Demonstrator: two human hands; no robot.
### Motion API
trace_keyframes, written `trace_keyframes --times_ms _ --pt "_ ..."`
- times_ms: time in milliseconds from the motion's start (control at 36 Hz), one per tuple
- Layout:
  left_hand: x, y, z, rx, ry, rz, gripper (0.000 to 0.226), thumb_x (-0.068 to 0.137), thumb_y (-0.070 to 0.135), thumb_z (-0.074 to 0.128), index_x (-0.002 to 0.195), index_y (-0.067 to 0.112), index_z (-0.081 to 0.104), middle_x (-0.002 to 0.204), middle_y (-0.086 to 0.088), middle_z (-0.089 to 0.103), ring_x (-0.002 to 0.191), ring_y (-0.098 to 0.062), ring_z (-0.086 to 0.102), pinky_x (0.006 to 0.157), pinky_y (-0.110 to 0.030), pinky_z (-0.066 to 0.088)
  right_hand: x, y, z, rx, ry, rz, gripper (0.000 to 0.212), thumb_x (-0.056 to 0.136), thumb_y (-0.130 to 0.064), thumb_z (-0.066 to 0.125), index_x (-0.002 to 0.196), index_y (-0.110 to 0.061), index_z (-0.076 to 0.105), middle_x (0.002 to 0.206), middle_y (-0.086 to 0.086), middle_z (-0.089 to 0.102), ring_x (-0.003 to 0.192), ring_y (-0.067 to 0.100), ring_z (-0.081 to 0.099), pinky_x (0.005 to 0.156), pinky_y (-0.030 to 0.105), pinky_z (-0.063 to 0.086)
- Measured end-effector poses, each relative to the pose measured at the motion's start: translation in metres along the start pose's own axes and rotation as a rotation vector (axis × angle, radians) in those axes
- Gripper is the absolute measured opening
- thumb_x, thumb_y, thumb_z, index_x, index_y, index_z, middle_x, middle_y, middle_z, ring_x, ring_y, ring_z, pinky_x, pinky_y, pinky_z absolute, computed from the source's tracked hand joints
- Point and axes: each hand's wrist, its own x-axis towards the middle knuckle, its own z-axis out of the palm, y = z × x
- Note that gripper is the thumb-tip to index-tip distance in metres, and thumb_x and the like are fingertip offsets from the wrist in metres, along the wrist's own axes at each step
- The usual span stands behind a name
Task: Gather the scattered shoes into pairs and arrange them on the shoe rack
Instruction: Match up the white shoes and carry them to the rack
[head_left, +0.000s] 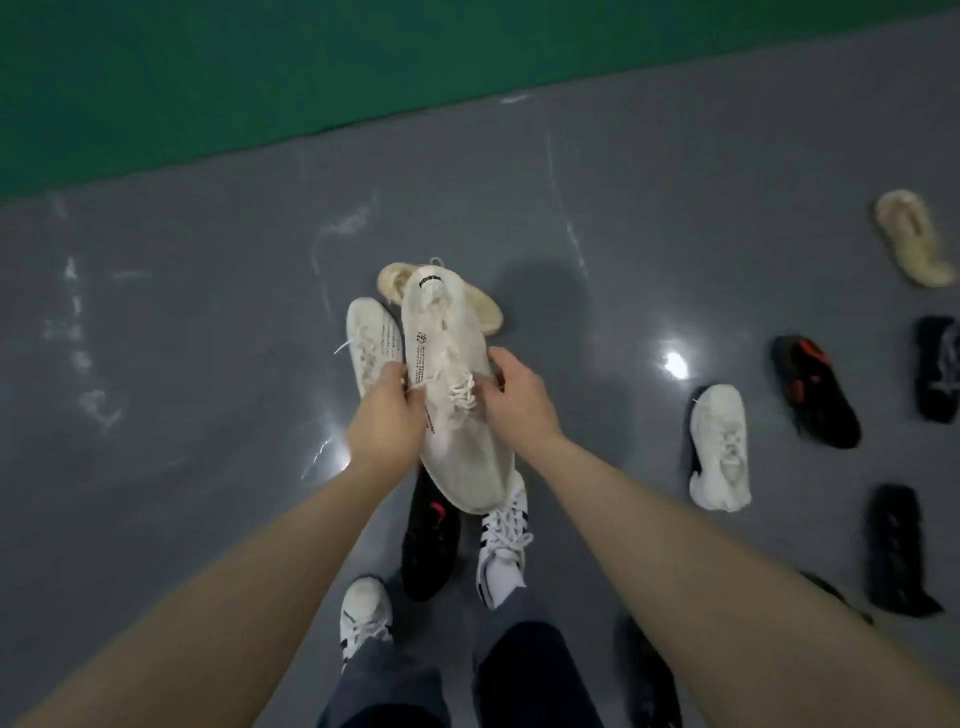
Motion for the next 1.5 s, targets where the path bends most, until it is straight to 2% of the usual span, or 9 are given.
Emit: trace_keyframes --times_ms 194,333,500,611,694,806,1028,1250,1500 --pt "-0.068 0.084 -0.006 0.167 -0.128 0.312 0.013 0.098 0.028 0.042 0.104 0.017 0.045 0.070 0.004 0.055 0.067 -0.022 0.056 0.054 -0.031 0.038 -0.088 0.006 -0.088 0.006 0.223 0.058 0.012 0.096 -0.026 0.044 0.105 -0.026 0.053 0.080 -0.007 0.059 0.075 0.021 0.056 0.061 0.034 0.043" --pt "-0.126 0.141 0.005 0.287 -0.268 0.475 0.015 0.098 0.034 0.039 0.105 0.022 0.044 0.083 -0.002 0.064 0.077 -0.027 0.061 0.070 -0.041 0.052 -0.158 0.028 -0.143 0.073 0.362 0.127 0.010 0.096 -0.026 0.044 0.103 -0.024 0.052 0.082 -0.003 0.061 0.077 0.023 0.057 0.068 0.037 0.045" --pt "-0.176 0.206 0.057 0.397 -0.328 0.584 0.018 0.099 0.029 0.038 0.112 0.018 0.044 0.094 -0.004 0.064 0.084 -0.028 0.061 0.074 -0.040 0.050 -0.202 0.075 -0.204 0.150 0.492 0.252 0.023 0.094 -0.021 0.046 0.072 -0.026 0.040 0.063 -0.008 0.047 0.069 0.021 0.049 0.064 0.035 0.041" --pt "-0.202 0.241 0.107 0.413 -0.370 0.600 0.019 0.099 0.028 0.039 0.114 0.018 0.046 0.096 -0.004 0.062 0.086 -0.027 0.059 0.071 -0.035 0.047 -0.223 0.114 -0.247 0.194 0.522 0.304 0.014 0.093 -0.018 0.045 0.083 -0.013 0.054 0.078 0.003 0.060 0.078 0.025 0.053 0.066 0.035 0.041" --pt "-0.230 0.263 0.149 0.422 -0.406 0.603 0.020 0.099 0.028 0.039 0.116 0.019 0.046 0.101 -0.004 0.062 0.090 -0.028 0.059 0.073 -0.035 0.046 -0.243 0.153 -0.276 0.208 0.571 0.342 0.014 0.092 -0.021 0.044 0.081 -0.020 0.054 0.088 0.001 0.064 0.083 0.024 0.055 0.069 0.035 0.043" --pt "-0.268 0.297 0.204 0.501 -0.458 0.648 0.023 0.099 0.026 0.038 0.120 0.018 0.044 0.106 -0.004 0.062 0.091 -0.028 0.059 0.072 -0.034 0.044 -0.274 0.206 -0.316 0.214 0.596 0.401 0.020 0.093 -0.020 0.043 0.074 -0.021 0.049 0.080 -0.004 0.062 0.077 0.021 0.055 0.055 0.028 0.035" --pt "-0.345 0.366 0.307 0.666 -0.506 0.791 0.023 0.100 0.021 0.034 0.120 0.013 0.041 0.103 -0.009 0.061 0.089 -0.030 0.056 0.070 -0.034 0.041 -0.333 0.297 -0.397 0.236 0.677 0.460 0.019 0.094 -0.022 0.042 0.099 -0.020 0.060 0.091 -0.001 0.066 0.083 0.023 0.059 0.070 0.035 0.048" --pt "-0.426 0.424 0.393 0.749 -0.592 0.977 0.008 0.099 0.022 0.035 0.100 0.015 0.036 0.091 -0.012 0.061 0.082 -0.035 0.058 0.068 -0.041 0.047 -0.400 0.374 -0.462 0.309 0.811 0.578 0.016 0.094 -0.022 0.042 0.094 -0.023 0.058 0.087 0.000 0.066 0.081 0.027 0.059 0.074 0.039 0.051" --pt "-0.470 0.486 0.480 0.804 -0.658 1.033 0.014 0.099 0.019 0.034 0.110 0.010 0.038 0.096 -0.015 0.061 0.086 -0.036 0.057 0.070 -0.040 0.045 -0.424 0.451 -0.534 0.322 0.837 0.621 0.017 0.095 -0.023 0.042 0.096 -0.026 0.059 0.090 0.002 0.066 0.085 0.028 0.057 0.068 0.034 0.045"
